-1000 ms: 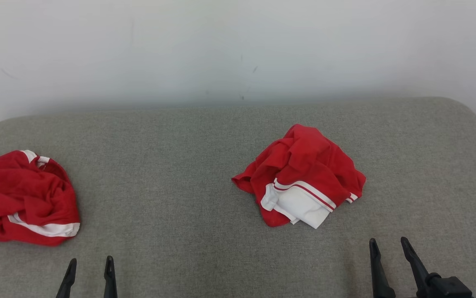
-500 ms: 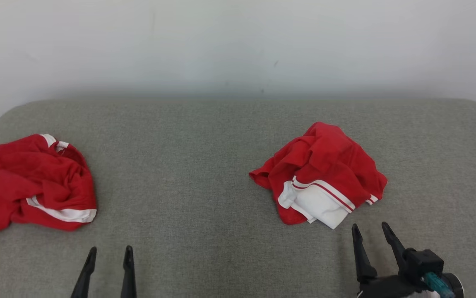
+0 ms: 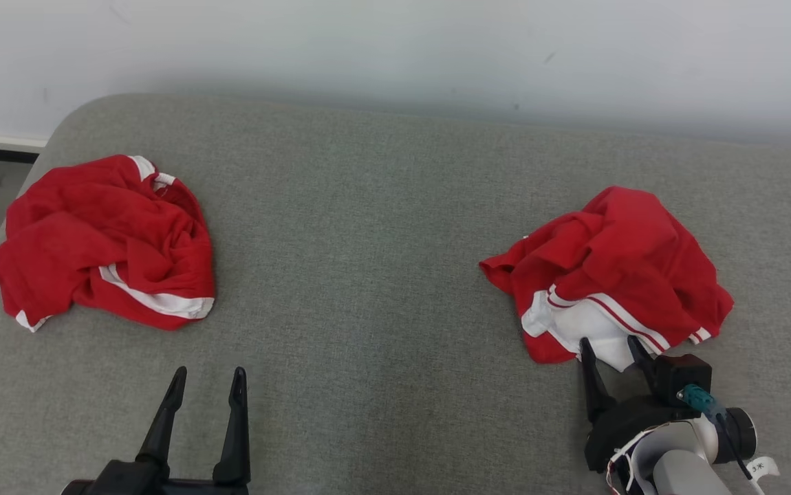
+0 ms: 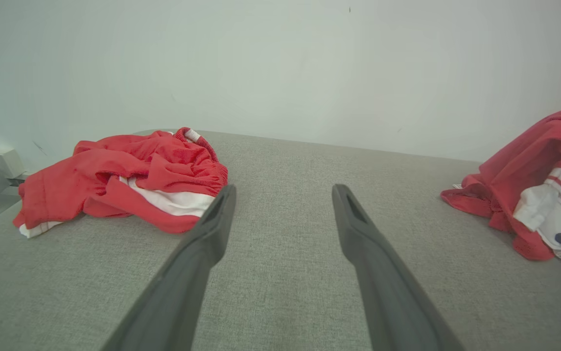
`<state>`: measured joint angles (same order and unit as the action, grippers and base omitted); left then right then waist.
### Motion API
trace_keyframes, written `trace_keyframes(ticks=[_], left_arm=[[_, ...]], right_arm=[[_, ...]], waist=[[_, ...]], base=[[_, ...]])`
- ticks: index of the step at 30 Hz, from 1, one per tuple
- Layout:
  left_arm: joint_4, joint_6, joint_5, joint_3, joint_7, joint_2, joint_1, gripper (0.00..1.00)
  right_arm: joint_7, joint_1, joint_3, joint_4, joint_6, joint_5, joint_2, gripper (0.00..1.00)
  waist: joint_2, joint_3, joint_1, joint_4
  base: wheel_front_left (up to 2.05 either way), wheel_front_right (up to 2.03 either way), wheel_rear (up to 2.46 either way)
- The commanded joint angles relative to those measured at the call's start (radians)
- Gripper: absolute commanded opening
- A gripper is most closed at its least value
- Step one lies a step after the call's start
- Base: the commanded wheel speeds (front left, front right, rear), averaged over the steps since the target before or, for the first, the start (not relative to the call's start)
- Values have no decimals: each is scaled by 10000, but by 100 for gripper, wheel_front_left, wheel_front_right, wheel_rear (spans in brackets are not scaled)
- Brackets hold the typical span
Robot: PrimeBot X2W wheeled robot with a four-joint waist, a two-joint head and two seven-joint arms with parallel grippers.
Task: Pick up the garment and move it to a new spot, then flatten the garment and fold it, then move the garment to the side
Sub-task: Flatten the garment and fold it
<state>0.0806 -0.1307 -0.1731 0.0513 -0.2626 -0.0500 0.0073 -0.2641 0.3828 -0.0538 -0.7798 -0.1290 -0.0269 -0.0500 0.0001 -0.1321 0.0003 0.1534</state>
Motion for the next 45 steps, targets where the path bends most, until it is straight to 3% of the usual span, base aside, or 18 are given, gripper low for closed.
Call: trace_keyframes(ticks=[1, 2, 3, 4, 9, 16, 26, 35, 45], left_arm=[[34, 17, -20, -2, -43, -5, -152, 100], [60, 15, -12, 17, -43, -7, -172, 100], [82, 14, -9, 12, -43, -4, -211, 100], [104, 14, -10, -5, -43, -8, -266, 100], [163, 10, -34, -72, -43, -4, -337, 100], [249, 9, -110, -102, -43, -7, -155, 100], [302, 8, -140, -294, -43, -9, 270, 100], [198, 9, -201, -489, -43, -8, 438, 100], [179, 8, -202, -524, -43, -5, 54, 100]], right_arm=[[5, 165, -141, -364, -35, 135, -12, 100], [4, 300, -177, -637, -35, 191, -9, 83], [8, 431, -194, -742, -35, 177, -9, 47], [8, 505, -196, -832, -35, 188, -3, 0], [14, 489, -170, -853, -32, 207, -10, 0], [2, -58, 93, 130, -24, -155, -6, 0], [4, -2253, 896, 3086, -24, -706, -6, 0], [4, -4382, 712, 5206, -24, -439, -111, 0], [4, -5199, 133, 4746, -24, -14, -739, 0]], waist=[[-1, -295, -3, 337], [-1, -321, -3, 377], [-1, -338, -3, 401], [-1, -353, -3, 414], [-1, -319, -3, 331], [-1, 9, -3, 25], [-1, 608, -3, -597], [-1, 658, -3, -1305], [-1, 365, -3, -1714]], base=[[0, 0, 0], [0, 0, 0], [0, 0, 0], [0, 0, 0], [0, 0, 0], [0, 0, 0], [0, 0, 0], [0, 0, 0], [0, 0, 0]])
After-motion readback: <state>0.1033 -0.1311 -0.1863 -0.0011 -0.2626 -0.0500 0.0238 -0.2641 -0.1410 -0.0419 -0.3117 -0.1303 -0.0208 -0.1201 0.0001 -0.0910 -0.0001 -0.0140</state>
